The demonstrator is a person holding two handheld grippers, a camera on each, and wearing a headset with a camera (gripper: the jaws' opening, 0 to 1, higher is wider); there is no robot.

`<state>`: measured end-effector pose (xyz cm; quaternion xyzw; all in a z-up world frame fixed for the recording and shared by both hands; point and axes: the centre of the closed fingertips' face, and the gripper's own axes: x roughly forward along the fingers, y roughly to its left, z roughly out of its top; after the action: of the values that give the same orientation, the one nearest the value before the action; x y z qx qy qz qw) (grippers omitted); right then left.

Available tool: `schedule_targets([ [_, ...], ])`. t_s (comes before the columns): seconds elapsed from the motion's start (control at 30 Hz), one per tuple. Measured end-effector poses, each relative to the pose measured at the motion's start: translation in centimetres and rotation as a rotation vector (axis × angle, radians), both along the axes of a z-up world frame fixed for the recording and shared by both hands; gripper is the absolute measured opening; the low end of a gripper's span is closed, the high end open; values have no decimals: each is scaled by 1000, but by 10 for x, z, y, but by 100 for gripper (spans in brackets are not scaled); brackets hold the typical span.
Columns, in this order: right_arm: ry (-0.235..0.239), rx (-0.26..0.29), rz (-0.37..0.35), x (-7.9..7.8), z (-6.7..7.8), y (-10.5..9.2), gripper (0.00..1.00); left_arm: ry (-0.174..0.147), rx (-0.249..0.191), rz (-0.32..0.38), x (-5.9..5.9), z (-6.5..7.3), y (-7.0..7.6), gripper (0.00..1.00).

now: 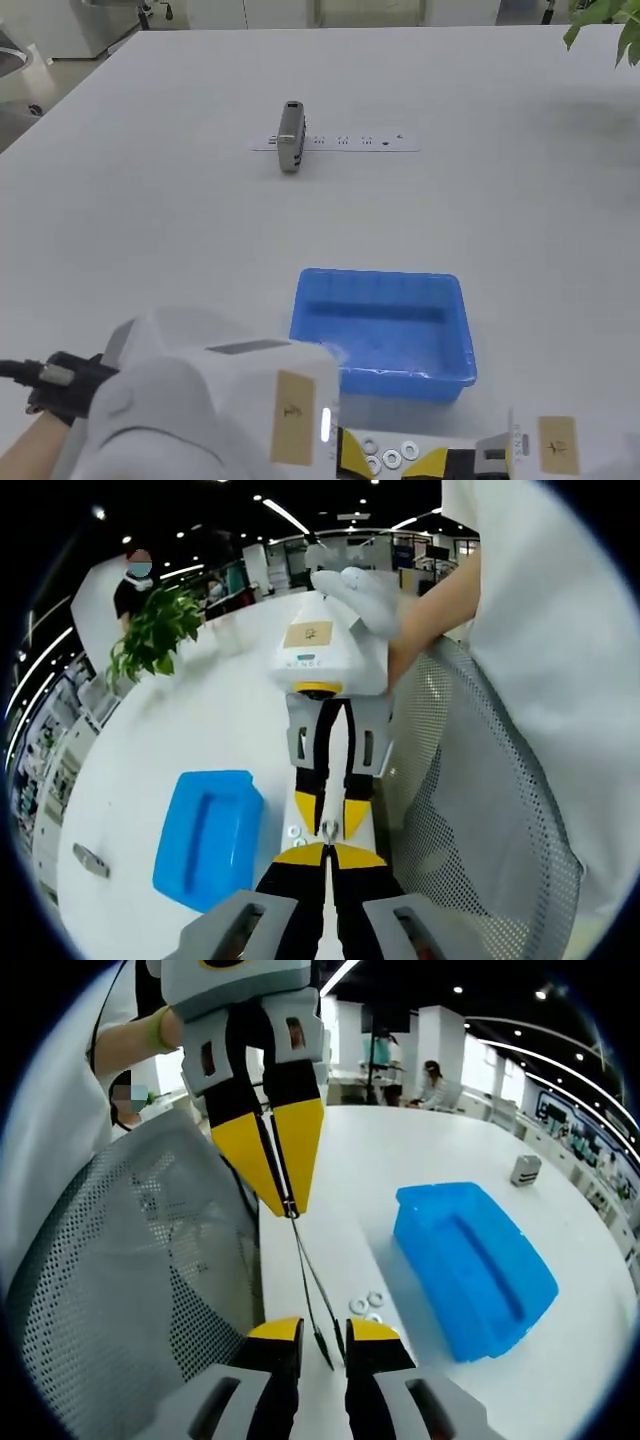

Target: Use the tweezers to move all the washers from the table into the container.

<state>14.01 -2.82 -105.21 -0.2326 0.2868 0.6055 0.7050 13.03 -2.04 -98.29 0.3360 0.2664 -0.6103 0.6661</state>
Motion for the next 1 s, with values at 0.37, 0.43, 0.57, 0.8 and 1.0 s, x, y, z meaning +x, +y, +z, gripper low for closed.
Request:
schedule_targets([
  [0.37, 9, 18, 14, 5, 0, 9, 7, -2, -9, -4, 2, 7, 0, 0],
  [0.43, 9, 29, 13, 7, 2, 13, 7, -7, -6, -5, 5, 10, 1, 0],
  [0.57, 4, 42, 8, 13, 3, 20, 7, -19, 3, -4, 10, 12, 3, 0],
  [0.8, 1, 66, -1, 23, 5, 29, 7, -22, 5, 11, 21, 15, 6, 0],
  [1.0, 10, 81, -3, 27, 4, 33, 7, -17, 14, 11, 27, 15, 7, 0],
])
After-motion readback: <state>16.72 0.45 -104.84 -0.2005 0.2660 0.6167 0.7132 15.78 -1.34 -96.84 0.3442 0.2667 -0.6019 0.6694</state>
